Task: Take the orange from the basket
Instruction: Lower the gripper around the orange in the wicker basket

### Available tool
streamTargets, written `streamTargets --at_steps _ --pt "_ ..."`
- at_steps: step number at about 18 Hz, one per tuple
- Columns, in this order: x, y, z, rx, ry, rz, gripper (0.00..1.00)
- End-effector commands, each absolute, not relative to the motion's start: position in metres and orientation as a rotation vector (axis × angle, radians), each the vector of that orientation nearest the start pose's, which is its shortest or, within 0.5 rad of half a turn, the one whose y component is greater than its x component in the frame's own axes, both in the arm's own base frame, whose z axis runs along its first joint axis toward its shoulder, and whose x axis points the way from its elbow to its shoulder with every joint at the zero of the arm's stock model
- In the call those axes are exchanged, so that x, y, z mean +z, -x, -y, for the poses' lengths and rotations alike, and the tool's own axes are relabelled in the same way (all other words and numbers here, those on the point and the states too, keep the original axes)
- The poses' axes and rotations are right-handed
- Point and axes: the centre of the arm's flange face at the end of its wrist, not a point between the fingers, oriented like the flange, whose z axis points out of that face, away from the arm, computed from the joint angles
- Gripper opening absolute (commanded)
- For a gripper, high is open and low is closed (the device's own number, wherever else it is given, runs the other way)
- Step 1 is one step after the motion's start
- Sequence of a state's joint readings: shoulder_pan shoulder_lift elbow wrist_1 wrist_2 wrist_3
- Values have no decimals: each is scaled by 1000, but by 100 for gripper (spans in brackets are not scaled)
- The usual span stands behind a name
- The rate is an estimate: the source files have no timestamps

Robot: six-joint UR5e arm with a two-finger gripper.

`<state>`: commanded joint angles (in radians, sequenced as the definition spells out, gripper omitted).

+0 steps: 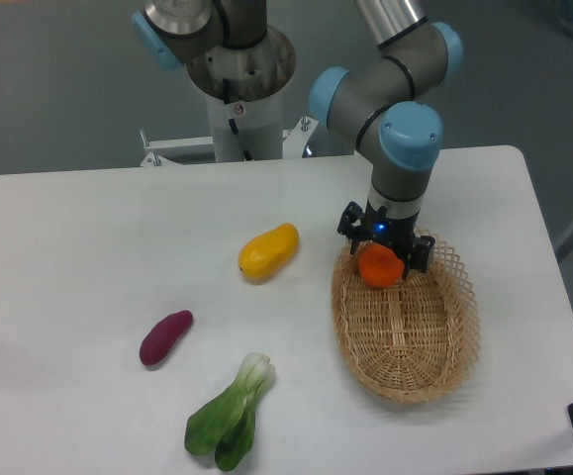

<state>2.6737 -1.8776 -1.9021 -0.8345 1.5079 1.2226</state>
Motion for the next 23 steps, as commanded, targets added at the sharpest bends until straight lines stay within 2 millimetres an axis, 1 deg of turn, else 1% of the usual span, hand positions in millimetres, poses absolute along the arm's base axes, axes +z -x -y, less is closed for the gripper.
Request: streamTargets --at_steps 2,3,4,6,7,9,10,18,19,22,23 --pt "241 429 -373 93 3040 -189 100" --pt "236 428 -373 78 3044 -189 100" --pt "235 429 -373 78 3044 -189 100" --pt "226 433 -373 90 3039 -184 100" --pt "228 434 -372 104 3037 -177 100" --pt "222 432 -373 96 3041 -184 100" --pt "219 430 -370 89 3041 -184 100" --pt "219 430 -369 96 3039 -187 99" --pt "220 431 -369 109 3035 -189 95" --pt "222 433 -370 122 3031 -196 67" --pt "222 433 -370 123 3032 -199 66"
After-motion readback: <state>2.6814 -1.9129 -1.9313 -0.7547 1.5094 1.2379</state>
